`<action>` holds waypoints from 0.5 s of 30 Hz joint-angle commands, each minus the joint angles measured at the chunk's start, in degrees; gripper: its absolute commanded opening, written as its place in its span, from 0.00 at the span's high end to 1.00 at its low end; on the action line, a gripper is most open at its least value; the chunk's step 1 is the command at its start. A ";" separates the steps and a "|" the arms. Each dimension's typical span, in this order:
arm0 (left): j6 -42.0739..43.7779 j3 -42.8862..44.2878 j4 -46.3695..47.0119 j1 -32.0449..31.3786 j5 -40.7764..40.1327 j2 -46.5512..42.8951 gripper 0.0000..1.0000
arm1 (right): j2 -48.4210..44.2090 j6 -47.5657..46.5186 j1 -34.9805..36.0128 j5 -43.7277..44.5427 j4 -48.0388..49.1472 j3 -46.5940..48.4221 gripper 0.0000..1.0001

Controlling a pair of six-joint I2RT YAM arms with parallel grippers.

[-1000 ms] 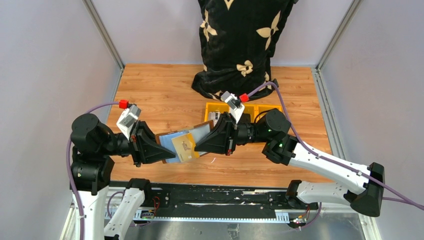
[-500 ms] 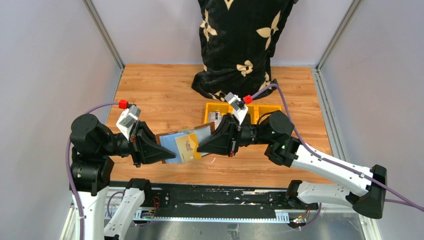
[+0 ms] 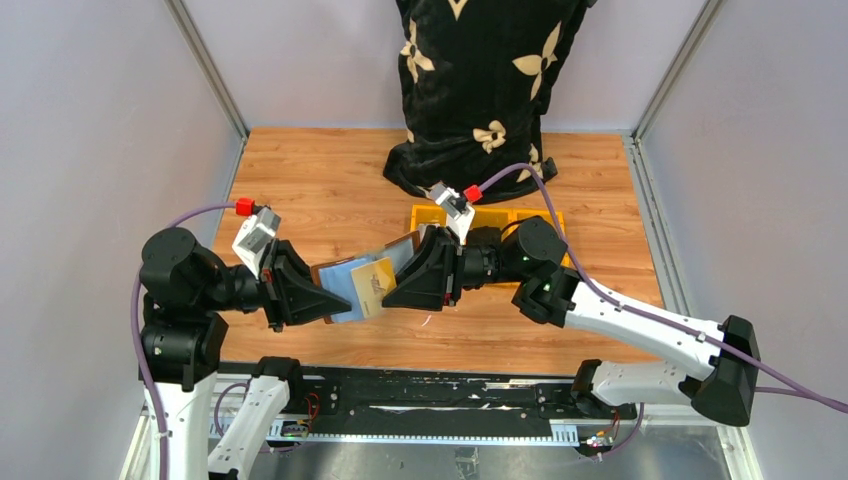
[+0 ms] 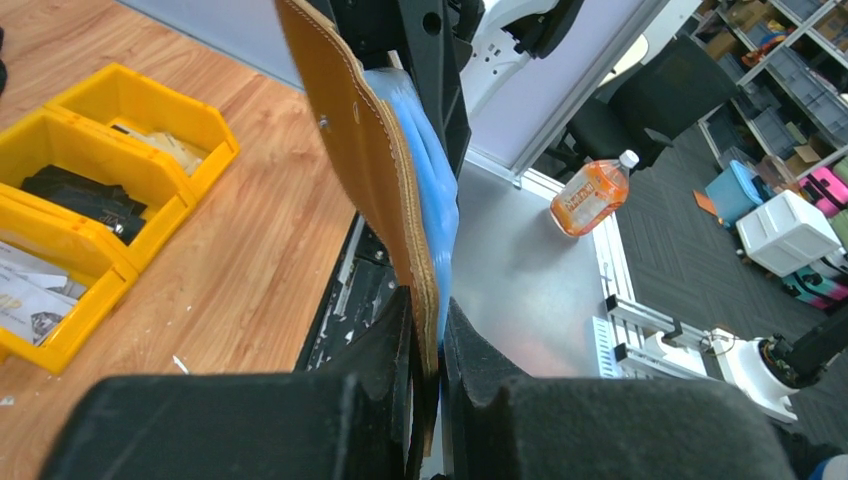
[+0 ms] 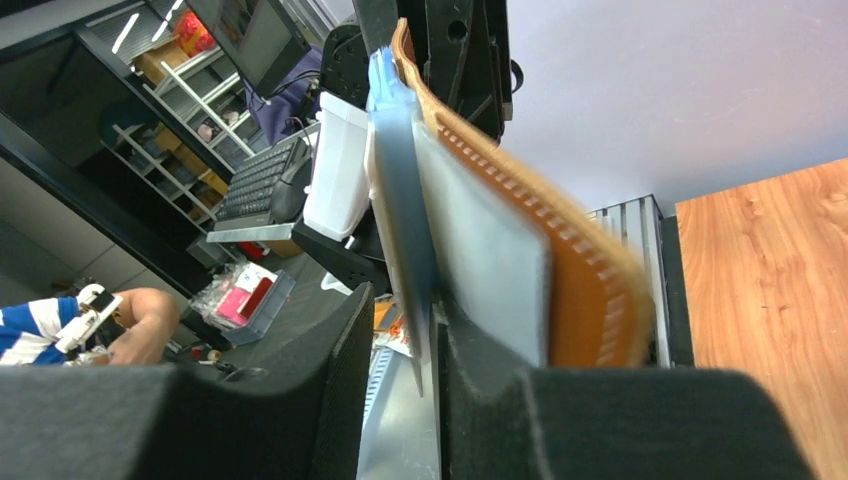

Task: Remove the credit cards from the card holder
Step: Remove the credit card from the card holder.

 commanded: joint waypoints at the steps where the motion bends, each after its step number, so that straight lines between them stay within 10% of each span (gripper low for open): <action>1: 0.88 0.74 0.45 -0.08 0.47 -0.71 1.00 | -0.67 0.90 -0.52 -1.26 3.71 2.94 0.77; 8: 4.46 -0.18 0.58 -0.09 -0.91 -1.83 1.00 | -7.31 -7.50 -0.57 4.08 -8.82 1.67 1.00; 15: 11.60 -0.19 0.90 -0.09 -6.36 -4.69 1.00 | -13.03 -15.85 -0.57 10.41 -19.59 1.68 1.00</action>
